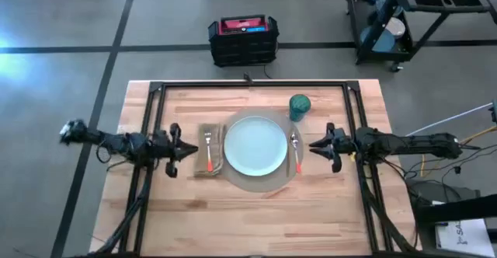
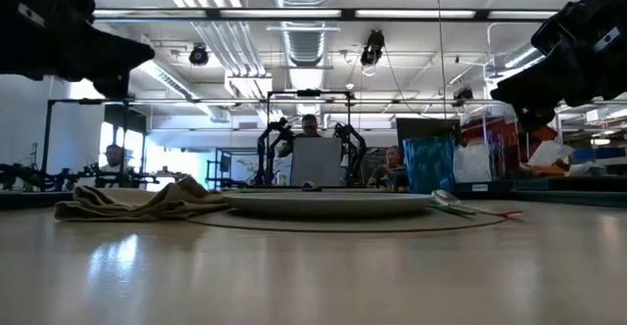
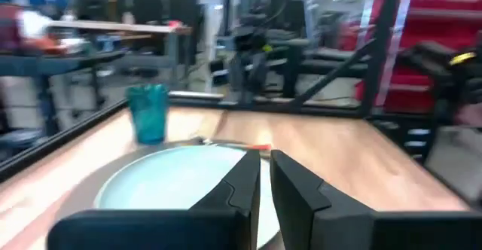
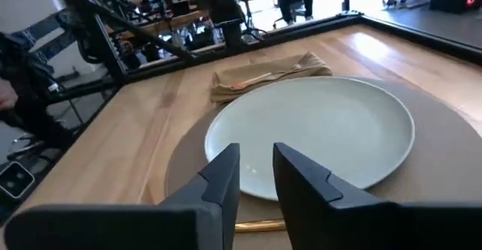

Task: Set table place
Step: Return to Home Position

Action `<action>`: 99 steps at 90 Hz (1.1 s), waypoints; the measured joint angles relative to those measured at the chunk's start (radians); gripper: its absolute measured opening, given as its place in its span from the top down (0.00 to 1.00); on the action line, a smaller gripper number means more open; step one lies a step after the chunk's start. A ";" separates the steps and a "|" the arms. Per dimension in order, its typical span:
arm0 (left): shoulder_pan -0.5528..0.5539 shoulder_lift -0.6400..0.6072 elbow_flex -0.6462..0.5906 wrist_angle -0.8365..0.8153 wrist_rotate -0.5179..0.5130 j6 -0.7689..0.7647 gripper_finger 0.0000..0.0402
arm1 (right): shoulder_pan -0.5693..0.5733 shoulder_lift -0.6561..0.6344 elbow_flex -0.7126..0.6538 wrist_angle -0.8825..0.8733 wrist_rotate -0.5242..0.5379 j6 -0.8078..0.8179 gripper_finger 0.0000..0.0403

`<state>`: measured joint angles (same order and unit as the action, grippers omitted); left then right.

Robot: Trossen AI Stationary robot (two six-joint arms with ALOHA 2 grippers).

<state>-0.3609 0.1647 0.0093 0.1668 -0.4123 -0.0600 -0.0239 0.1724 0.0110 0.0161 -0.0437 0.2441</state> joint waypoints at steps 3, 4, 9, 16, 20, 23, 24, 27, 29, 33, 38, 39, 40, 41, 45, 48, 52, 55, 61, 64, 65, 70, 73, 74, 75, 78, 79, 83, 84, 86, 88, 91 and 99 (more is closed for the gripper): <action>-0.034 0.003 0.000 0.007 -0.022 0.006 0.95 | 0.000 0.000 0.000 -0.001 0.001 -0.002 0.83; -0.041 0.003 0.000 0.006 -0.025 0.007 0.95 | 0.000 0.000 0.000 -0.001 0.001 -0.002 0.82; -0.059 -0.004 0.000 -0.018 -0.025 0.007 0.95 | 0.000 0.000 0.000 -0.001 0.002 -0.011 0.82; -0.049 -0.029 0.000 -0.078 0.021 -0.015 0.95 | 0.000 0.000 0.000 -0.003 0.018 -0.021 0.81; -0.035 -0.045 0.000 -0.099 0.071 -0.029 0.95 | 0.000 0.000 0.000 -0.002 0.020 -0.027 0.80; -0.023 -0.057 0.000 -0.105 0.111 -0.036 0.95 | 0.000 0.000 0.000 -0.001 0.021 -0.028 0.80; -0.018 -0.061 0.000 -0.106 0.126 -0.038 0.95 | 0.000 0.000 0.000 0.000 0.021 -0.028 0.80; -0.004 -0.070 0.000 -0.111 0.166 -0.039 0.95 | 0.000 0.000 0.000 0.001 0.021 -0.027 0.80; 0.006 -0.076 0.000 -0.114 0.185 -0.039 0.95 | 0.000 0.000 0.000 0.003 0.021 -0.025 0.80; 0.026 -0.087 0.000 -0.120 0.221 -0.038 0.95 | 0.000 0.000 0.000 0.010 0.021 -0.020 0.80; 0.049 -0.100 0.000 -0.125 0.256 -0.033 0.95 | 0.000 0.000 0.000 0.013 0.021 -0.013 0.80; 0.053 -0.102 0.000 -0.126 0.262 -0.032 0.95 | 0.000 0.000 0.000 0.013 0.021 -0.011 0.80; 0.058 -0.104 0.000 -0.127 0.269 -0.030 0.95 | 0.000 0.000 0.000 0.013 0.021 -0.009 0.80; 0.063 -0.106 0.000 -0.128 0.275 -0.030 0.95 | 0.000 0.000 0.000 0.013 0.021 -0.009 0.80; 0.082 -0.108 0.000 -0.133 0.303 -0.029 0.95 | 0.000 0.000 0.000 0.013 0.021 -0.008 0.81; 0.097 -0.108 0.000 -0.137 0.324 -0.029 0.95 | 0.000 0.000 0.000 0.013 0.021 -0.009 0.81; 0.115 -0.106 0.000 -0.142 0.350 -0.032 0.95 | 0.000 0.002 0.000 0.013 0.020 -0.012 0.82; 0.126 -0.102 0.000 -0.144 0.363 -0.037 0.95 | 0.000 0.005 0.000 0.011 0.019 -0.018 0.83; 0.140 -0.091 0.000 -0.148 0.379 -0.048 0.95 | 0.000 0.007 0.000 -0.001 0.019 -0.020 0.84; 0.141 -0.087 0.000 -0.148 0.379 -0.051 0.95 | 0.000 0.008 0.000 -0.001 0.019 -0.020 0.85; 0.141 -0.086 0.000 -0.148 0.379 -0.052 0.95 | 0.000 0.008 0.000 -0.001 0.018 -0.020 0.85; 0.141 -0.083 0.000 -0.148 0.378 -0.049 0.95 | 0.000 0.015 0.000 -0.001 0.019 -0.028 0.86; 0.141 -0.082 0.000 -0.148 0.377 -0.045 0.95 | 0.000 0.019 0.000 -0.002 0.019 -0.033 0.86; 0.141 -0.082 0.000 -0.148 0.376 -0.045 0.95 | 0.000 0.020 0.000 -0.002 0.019 -0.034 0.86; 0.141 -0.082 0.000 -0.148 0.376 -0.043 0.95 | 0.000 0.020 0.000 -0.002 0.019 -0.035 0.86; 0.142 -0.081 0.000 -0.148 0.372 -0.039 0.95 | 0.000 0.020 0.000 -0.002 0.019 -0.036 0.86; 0.142 -0.081 0.000 -0.148 0.371 -0.037 0.95 | 0.000 0.020 0.000 -0.002 0.019 -0.037 0.86; 0.142 -0.082 0.000 -0.147 0.365 -0.032 0.95 | 0.000 0.020 0.000 -0.002 0.019 -0.043 0.87; 0.142 -0.082 -0.001 -0.146 0.364 -0.031 0.95 | 0.000 0.020 0.000 -0.002 0.019 -0.045 0.87; 0.142 -0.081 -0.001 -0.146 0.361 -0.029 0.95 | 0.000 0.020 0.000 -0.002 0.019 -0.047 0.87; 0.142 -0.081 -0.001 -0.146 0.359 -0.029 0.95 | 0.000 0.020 0.000 -0.002 0.019 -0.048 0.87; 0.142 -0.081 -0.001 -0.145 0.358 -0.028 0.95 | 0.000 0.020 0.000 -0.002 0.019 -0.055 0.87; 0.142 -0.081 -0.001 -0.146 0.358 -0.028 0.95 | 0.000 0.020 0.000 -0.003 0.019 -0.106 0.85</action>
<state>-0.2188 0.0834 0.0086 0.0212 -0.0540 -0.0875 -0.0242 0.1928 0.0105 0.0132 -0.0250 0.1379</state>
